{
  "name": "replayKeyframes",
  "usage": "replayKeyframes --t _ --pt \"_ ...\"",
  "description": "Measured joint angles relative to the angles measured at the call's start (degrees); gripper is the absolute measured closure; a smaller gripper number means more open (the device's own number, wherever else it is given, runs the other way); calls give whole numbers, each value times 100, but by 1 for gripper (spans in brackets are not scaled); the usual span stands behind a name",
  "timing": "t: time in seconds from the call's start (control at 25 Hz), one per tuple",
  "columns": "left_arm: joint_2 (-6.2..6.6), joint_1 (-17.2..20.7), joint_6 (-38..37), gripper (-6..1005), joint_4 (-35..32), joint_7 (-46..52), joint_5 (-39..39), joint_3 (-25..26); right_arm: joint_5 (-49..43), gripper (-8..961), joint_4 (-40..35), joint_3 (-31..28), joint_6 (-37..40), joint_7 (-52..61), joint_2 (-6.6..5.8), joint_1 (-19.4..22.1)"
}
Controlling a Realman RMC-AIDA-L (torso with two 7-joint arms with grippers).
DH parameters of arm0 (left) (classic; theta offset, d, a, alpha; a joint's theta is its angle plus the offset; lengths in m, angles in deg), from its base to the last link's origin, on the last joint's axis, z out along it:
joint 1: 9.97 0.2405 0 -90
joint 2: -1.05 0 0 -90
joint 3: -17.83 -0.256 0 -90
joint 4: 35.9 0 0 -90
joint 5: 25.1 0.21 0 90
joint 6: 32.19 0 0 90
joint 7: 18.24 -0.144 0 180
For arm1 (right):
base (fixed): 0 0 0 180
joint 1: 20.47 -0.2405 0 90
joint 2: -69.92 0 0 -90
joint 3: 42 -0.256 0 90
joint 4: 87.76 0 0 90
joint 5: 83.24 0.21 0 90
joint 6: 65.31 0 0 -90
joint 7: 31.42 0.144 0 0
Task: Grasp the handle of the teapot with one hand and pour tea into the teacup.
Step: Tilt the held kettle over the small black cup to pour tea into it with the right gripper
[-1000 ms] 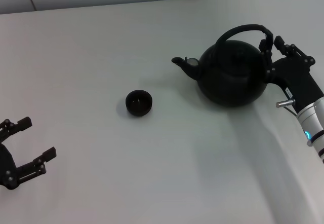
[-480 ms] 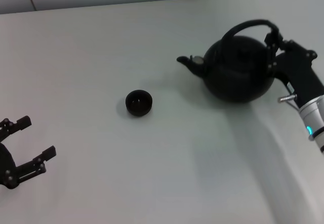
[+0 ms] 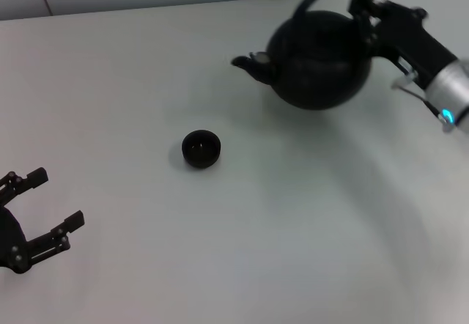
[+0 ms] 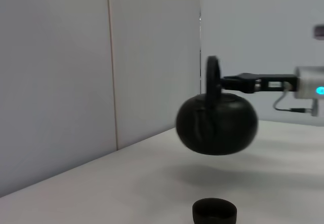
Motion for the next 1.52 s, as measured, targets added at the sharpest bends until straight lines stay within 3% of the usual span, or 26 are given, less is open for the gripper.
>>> replayKeyframes --t 0.16,0.52,0.92,1.4,1.52 --pt "-21 1 0 137 -4 -1 0 1 -49 870 -263 638 -331 249 -10 -374" --pt "-40 2 -4 137 -9 -6 0 39 -29 870 -897 1702 -20 295 -9 -502" --pt "-38 -23 -7 137 -9 -7 0 71 -8 870 -1366 2212 291 169 5 -560" --pt "-39 -64 31 137 -13 -7 0 76 1 870 -1361 2270 310 -710 26 -676" --pt "-42 -79 37 137 -5 -7 0 80 -7 870 -1400 2530 285 -712 23 -729"
